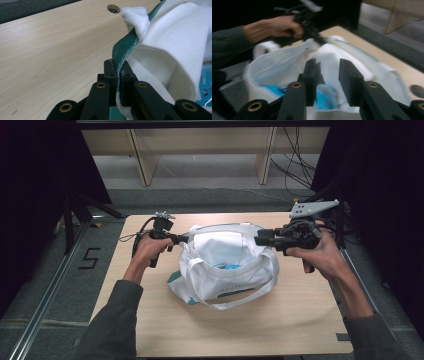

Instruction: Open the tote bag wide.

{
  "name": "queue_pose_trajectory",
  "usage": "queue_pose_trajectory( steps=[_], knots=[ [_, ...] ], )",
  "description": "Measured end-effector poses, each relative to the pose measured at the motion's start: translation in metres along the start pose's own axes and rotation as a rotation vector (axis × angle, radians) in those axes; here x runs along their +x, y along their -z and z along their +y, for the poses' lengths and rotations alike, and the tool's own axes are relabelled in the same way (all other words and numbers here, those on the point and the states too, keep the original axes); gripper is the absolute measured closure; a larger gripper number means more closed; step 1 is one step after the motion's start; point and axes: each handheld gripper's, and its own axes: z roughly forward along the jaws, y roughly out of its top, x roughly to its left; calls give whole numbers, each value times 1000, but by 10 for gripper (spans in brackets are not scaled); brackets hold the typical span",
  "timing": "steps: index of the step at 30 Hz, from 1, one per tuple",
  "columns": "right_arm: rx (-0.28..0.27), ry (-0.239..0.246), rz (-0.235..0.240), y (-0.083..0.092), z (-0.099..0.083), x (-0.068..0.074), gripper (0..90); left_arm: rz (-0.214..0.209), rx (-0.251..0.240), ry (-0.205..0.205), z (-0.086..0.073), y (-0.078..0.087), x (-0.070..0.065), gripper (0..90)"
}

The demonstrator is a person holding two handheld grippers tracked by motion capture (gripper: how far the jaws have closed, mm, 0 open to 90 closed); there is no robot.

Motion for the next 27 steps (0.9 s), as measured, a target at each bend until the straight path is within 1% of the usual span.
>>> queue_pose_trajectory(
  steps=[2,4,5,6,7,8,9,10,11,12,13,14,15,16,18,20,22,23,24,25,27],
  knots=[
    [44,9,28,-3,-4,14,623,0,2,0,0,0,0,864],
    [53,30,52,-8,-8,25,592,-2,4,-1,0,0,1,863],
    [55,39,73,-9,-8,28,575,-3,5,-2,1,0,0,863],
    [49,62,75,-11,-8,32,559,-5,7,-3,1,1,0,863],
    [56,72,91,-12,-8,36,556,-4,9,-7,1,1,0,863],
    [56,72,91,-12,-8,36,556,-4,9,-7,1,1,0,862],
    [62,105,122,-15,-7,42,520,-1,8,-2,2,0,0,863],
    [69,109,152,-17,-6,46,516,-1,8,-2,2,0,0,863],
    [77,110,159,-18,-6,50,516,8,10,-5,2,-1,1,862],
    [96,131,161,-19,-6,53,528,6,9,-2,2,-1,1,863],
    [115,151,150,-21,-8,56,565,2,8,5,2,-1,1,862],
    [135,172,137,-22,-10,59,657,-1,9,-1,3,-1,0,861],
    [164,184,126,-22,-13,61,708,-4,-1,6,3,-2,-1,861],
    [187,191,126,-21,-15,63,792,0,10,-9,4,-1,-1,861],
    [197,209,128,-19,-20,68,877,5,11,-8,5,-2,-1,861],
    [209,228,134,-17,-25,75,890,-4,7,-2,5,-2,-2,861],
    [230,227,145,-17,-32,83,892,-7,9,-2,6,-3,-3,860],
    [238,230,154,-18,-36,87,893,-12,6,-13,7,-3,-6,860],
    [240,231,162,-20,-40,92,893,-13,2,-11,8,-3,-8,859],
    [243,241,168,-21,-43,98,893,-17,-3,-8,9,-4,-10,859],
    [248,272,157,-22,-47,109,894,-22,5,-27,11,-3,-12,859]
  ],
)
